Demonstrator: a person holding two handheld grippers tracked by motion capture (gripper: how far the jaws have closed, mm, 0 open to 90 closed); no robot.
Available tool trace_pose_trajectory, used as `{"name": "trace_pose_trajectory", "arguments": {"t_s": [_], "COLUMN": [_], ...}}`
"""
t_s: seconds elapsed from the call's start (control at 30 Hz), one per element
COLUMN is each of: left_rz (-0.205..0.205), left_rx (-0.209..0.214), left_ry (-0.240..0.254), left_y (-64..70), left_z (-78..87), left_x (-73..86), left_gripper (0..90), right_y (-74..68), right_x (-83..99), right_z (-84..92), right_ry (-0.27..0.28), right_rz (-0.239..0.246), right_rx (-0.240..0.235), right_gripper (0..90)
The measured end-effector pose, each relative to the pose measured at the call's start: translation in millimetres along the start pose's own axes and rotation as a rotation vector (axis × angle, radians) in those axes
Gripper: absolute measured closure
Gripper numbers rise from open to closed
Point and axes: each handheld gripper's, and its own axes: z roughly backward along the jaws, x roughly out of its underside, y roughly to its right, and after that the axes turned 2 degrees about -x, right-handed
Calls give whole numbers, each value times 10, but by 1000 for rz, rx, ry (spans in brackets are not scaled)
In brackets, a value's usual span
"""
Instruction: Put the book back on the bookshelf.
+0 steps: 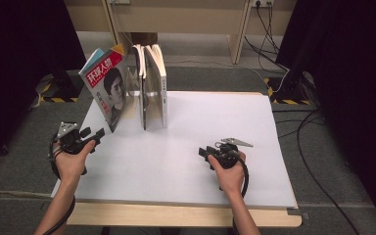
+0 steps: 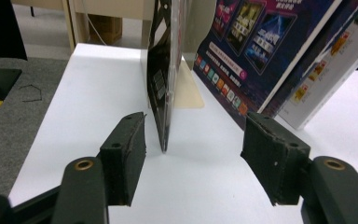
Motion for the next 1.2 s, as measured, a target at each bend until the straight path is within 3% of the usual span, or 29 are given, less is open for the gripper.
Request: {"name": "trace_pose_trajectory", "arguments": {"t_s": [0.43,0.67,0.7,1.2], "left_rz": [-16,-29,-32,-37], "left_rx": [1,5,4,0], "left_ry": [-4,-17,-23,-35], "left_y": [22,-7,-13,-117], "left_z": [86,143,150,211], "left_x": [207,359,377,594], "left_gripper": [372,368,366,362], "right_y": [-3,4,-8,-6], "right_x": [2,0,3,10], "right_z": [10,10,10,4], "right_ry": [0,4,0,2], "right_rz": [-10,7,-12,-5], "right_rx": [2,7,2,4], "right_gripper": [585,585,585,585]}}
